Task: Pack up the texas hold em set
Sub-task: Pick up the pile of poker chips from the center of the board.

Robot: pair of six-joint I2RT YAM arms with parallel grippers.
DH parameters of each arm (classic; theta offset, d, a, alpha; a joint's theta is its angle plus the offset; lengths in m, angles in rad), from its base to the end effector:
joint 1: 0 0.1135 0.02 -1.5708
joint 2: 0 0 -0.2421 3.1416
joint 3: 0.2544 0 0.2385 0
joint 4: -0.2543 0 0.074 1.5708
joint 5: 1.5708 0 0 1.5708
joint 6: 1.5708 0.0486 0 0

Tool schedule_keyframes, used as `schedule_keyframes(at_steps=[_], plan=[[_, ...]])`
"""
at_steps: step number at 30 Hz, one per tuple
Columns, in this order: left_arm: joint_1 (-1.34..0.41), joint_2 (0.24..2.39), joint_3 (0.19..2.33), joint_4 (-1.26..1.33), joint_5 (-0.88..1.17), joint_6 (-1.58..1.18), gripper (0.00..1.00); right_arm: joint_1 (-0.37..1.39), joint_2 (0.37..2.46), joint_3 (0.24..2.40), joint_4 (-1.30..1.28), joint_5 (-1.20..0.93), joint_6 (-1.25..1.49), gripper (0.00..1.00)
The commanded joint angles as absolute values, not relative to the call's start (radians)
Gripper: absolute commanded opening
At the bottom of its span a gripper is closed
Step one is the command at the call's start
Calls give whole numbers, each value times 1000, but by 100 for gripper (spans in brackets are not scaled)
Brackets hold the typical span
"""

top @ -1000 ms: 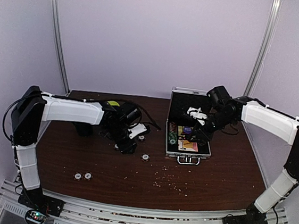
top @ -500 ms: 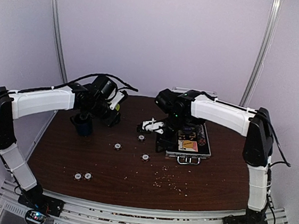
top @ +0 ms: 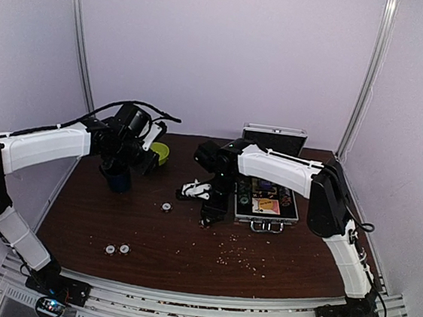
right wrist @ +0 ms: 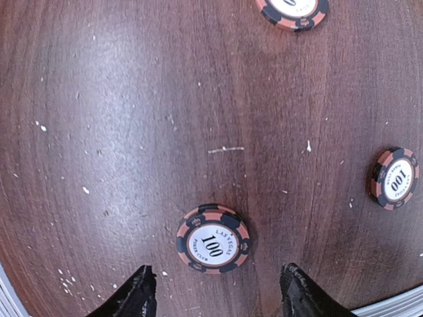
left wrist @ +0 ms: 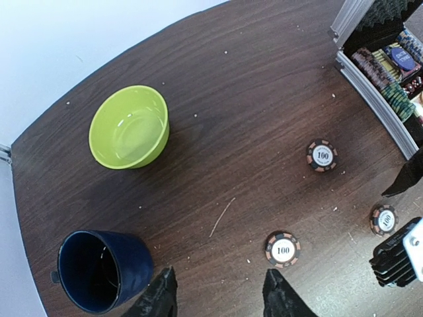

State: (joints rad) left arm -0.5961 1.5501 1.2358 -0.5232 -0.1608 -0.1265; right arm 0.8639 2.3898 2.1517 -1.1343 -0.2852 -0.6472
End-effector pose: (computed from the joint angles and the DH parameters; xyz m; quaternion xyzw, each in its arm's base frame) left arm 0.2814 -0.1815 0.2507 0.1885 0.9117 -0.0562 0.3608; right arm 0.2878 0.3580 0.1645 -0.6856 0.7073 0.1512 0.0822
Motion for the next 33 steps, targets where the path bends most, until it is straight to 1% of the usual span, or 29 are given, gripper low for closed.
schedule_keyframes(at_steps=[1, 4, 10, 13, 23, 33], plan=[[-589, 1518, 1238, -481, -147, -137, 45, 867, 2374, 2122, -1090, -354, -598, 65], [-588, 1520, 1238, -480, -142, -135, 45, 868, 2350, 2045, -1010, -375, -561, 65], [-587, 1525, 1237, -480, -137, -134, 45, 866, 2246, 1819, -767, -332, -476, 66], [-587, 1526, 1236, -481, -134, -132, 45, 866, 2216, 1753, -706, -320, -470, 65], [-582, 1537, 1238, -480, -112, -130, 45, 866, 2220, 1735, -683, -322, -462, 65], [-579, 1545, 1239, -481, -104, -126, 45, 865, 2231, 1708, -679, -299, -465, 59]])
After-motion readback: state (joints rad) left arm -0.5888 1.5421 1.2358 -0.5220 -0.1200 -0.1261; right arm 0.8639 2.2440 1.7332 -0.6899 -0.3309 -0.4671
